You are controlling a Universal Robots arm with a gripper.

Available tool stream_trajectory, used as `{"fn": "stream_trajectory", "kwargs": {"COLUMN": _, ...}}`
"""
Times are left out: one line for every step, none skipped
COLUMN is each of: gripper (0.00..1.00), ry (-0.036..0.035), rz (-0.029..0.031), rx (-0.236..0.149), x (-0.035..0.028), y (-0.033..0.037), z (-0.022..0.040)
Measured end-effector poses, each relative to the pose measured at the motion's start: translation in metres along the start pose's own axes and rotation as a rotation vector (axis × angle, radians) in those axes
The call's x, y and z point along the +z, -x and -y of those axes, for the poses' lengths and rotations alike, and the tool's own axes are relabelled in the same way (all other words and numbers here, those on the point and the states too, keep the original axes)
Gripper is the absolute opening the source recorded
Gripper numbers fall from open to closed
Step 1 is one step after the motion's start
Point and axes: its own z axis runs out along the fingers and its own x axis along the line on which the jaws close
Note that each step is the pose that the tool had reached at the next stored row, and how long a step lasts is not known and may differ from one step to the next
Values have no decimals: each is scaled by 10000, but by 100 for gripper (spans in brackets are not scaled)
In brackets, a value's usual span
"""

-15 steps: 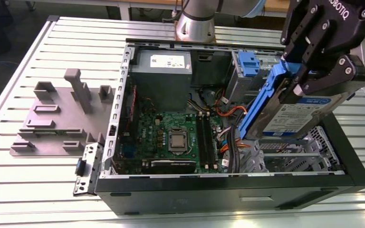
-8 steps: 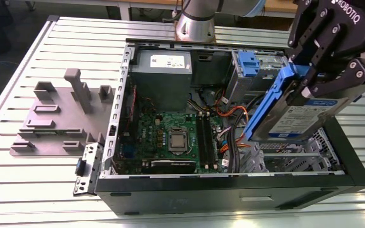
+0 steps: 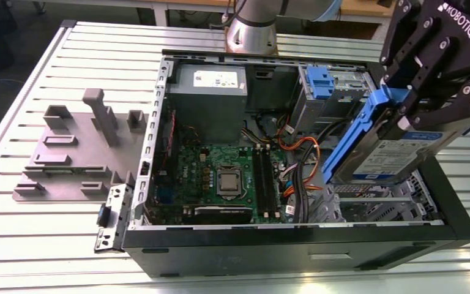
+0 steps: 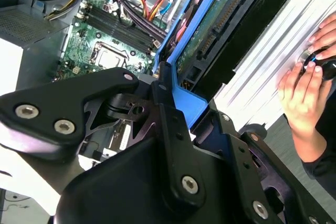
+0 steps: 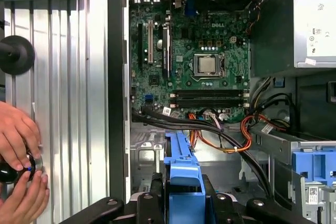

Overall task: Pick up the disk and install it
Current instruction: 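Insert the disk into the insertion slot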

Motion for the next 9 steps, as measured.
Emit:
{"fn": "stream_trajectory", "kwargs": {"gripper": 36, "ry": 0, "rz": 0, "rx": 0, "x": 4, "y": -1, "z": 9}}
{"fn": "stream_trajectory", "kwargs": {"gripper": 36, "ry": 0, "rz": -1, "rx": 0, "x": 8, "y": -1, "z": 19}}
{"fn": "stream_trajectory", "kwargs": {"gripper": 36, "ry": 0, "rz": -3, "rx": 0, "x": 11, "y": -1, "z": 28}}
{"fn": "stream_trajectory", "kwargs": {"gripper": 36, "ry": 0, "rz": -3, "rx": 0, "x": 15, "y": -1, "z": 36}}
{"fn": "stream_trajectory", "kwargs": {"gripper": 36, "ry": 0, "rz": -1, "rx": 1, "x": 21, "y": -1, "z": 44}}
{"fn": "stream_trajectory", "kwargs": {"gripper": 36, "ry": 0, "rz": -2, "rx": 0, "x": 26, "y": -1, "z": 50}}
{"fn": "stream_trajectory", "kwargs": {"gripper": 36, "ry": 0, "rz": -2, "rx": -1, "x": 31, "y": -1, "z": 56}}
{"fn": "stream_trajectory", "kwargs": {"gripper": 36, "ry": 0, "rz": -2, "rx": -4, "x": 37, "y": -1, "z": 61}}
{"fn": "stream_trajectory", "kwargs": {"gripper": 36, "ry": 0, "rz": -2, "rx": -7, "x": 42, "y": -1, "z": 68}}
